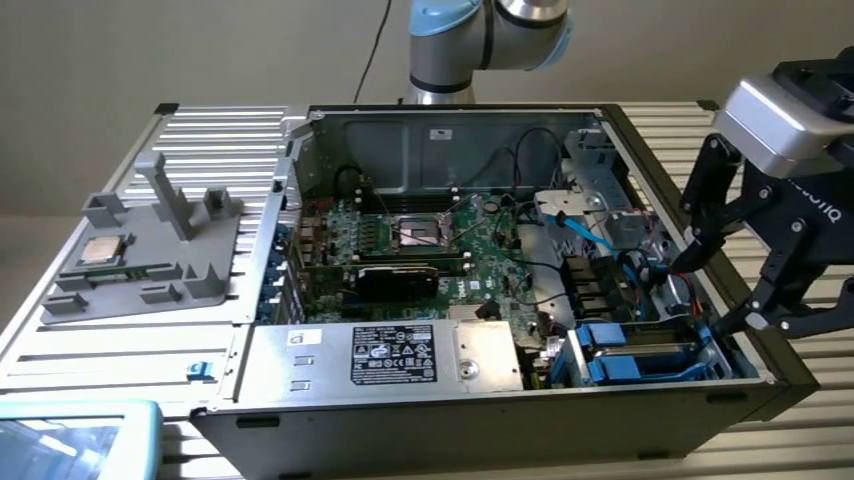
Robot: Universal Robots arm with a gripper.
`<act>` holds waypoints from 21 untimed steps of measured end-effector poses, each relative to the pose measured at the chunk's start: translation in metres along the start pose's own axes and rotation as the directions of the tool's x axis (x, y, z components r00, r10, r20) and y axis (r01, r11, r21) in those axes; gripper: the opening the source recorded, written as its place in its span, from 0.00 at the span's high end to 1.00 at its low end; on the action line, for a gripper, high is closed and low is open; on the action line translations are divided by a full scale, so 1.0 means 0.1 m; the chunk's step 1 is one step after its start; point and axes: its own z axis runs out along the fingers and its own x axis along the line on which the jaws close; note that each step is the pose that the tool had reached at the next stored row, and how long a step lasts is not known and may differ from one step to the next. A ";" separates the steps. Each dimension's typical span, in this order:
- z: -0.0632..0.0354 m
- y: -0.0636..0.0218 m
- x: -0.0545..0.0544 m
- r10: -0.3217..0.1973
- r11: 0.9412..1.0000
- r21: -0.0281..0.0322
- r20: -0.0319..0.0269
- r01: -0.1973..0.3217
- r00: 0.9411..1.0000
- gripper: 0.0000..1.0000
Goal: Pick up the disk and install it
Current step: 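Insert the first disk wire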
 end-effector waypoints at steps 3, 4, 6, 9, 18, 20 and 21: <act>0.051 0.000 0.02 -0.001 1.000 0.000 0.002 0.001 1.000 0.43; 0.060 -0.002 0.03 -0.001 1.000 0.000 0.002 0.001 1.000 0.43; 0.070 -0.029 0.05 -0.002 1.000 -0.001 0.003 0.002 1.000 0.43; 0.094 -0.053 0.06 -0.004 1.000 -0.002 0.008 0.004 1.000 0.43; 0.198 -0.060 0.08 -0.010 1.000 0.001 0.026 0.010 1.000 0.45; 0.219 -0.066 0.09 -0.011 1.000 0.001 0.029 0.011 1.000 0.52; 0.229 -0.067 0.09 -0.011 1.000 0.001 0.031 0.011 0.999 0.59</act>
